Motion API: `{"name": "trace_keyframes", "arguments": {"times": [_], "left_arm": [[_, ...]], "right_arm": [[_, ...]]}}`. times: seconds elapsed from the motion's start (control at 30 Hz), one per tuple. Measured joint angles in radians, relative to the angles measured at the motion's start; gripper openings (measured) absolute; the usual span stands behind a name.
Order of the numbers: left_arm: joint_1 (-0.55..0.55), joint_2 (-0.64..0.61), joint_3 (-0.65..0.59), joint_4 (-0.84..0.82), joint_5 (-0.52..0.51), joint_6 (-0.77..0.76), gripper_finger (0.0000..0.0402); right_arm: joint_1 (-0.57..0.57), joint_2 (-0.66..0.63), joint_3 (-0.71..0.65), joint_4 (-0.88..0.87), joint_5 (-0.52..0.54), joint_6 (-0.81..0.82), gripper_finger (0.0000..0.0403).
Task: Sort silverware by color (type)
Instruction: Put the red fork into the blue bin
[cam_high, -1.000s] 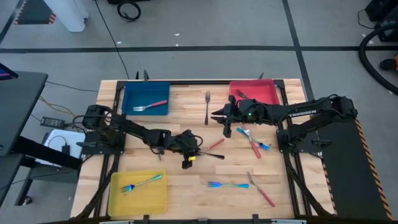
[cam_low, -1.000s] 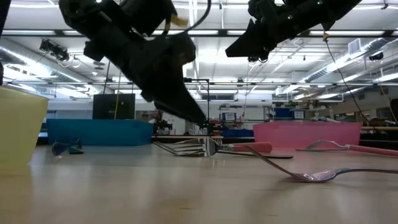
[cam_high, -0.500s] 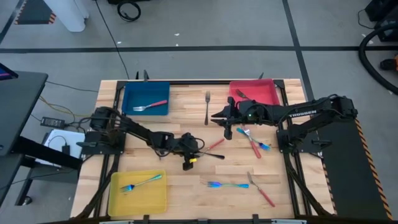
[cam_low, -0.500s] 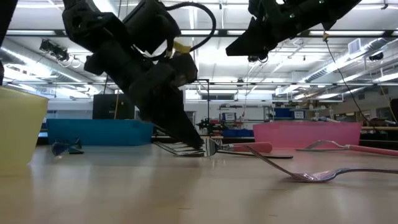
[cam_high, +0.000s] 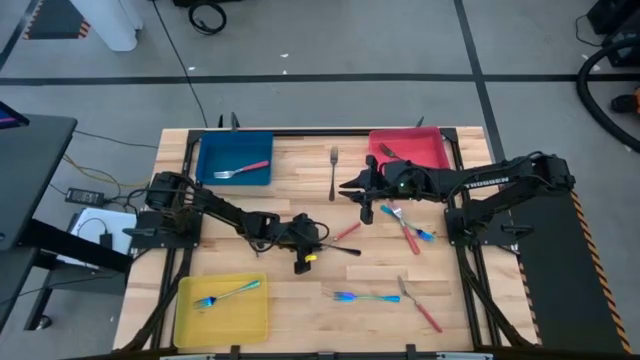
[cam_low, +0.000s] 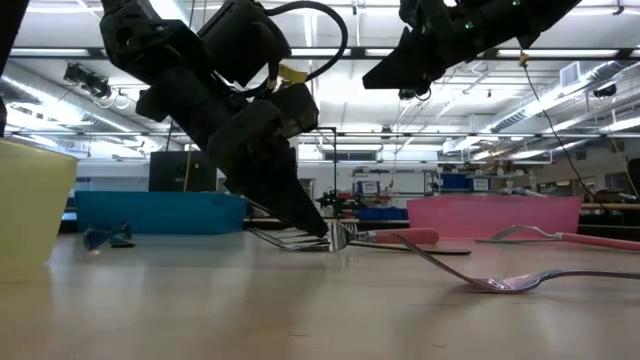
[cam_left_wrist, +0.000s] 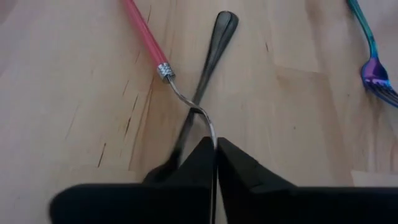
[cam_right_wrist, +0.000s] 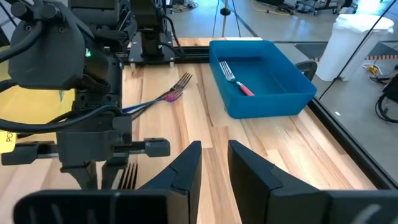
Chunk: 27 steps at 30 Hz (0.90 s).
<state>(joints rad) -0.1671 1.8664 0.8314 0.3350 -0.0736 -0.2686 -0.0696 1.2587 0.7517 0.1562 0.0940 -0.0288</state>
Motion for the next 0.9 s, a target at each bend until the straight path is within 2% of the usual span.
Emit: {"name": "trace_keyframes", "arguments": {"times": [0.57,0.73,0.9], "left_arm": [[0.001,-0.011,0.0,0.0,0.0,-0.001,0.0002],[0.003,-0.095,0.0,-0.048,-0.001,0.021,0.0001],[0.003,-0.226,0.0,-0.198,-0.03,0.053,0.0001]], "right_arm": [[0.0,0.0,0.0,-0.001,0.0,-0.01,0.0087],[0.0,0.0,0.0,-0.002,0.0,-0.012,0.0087],[0.0,0.0,0.0,-0.003,0.001,-0.012,0.0087]]}}
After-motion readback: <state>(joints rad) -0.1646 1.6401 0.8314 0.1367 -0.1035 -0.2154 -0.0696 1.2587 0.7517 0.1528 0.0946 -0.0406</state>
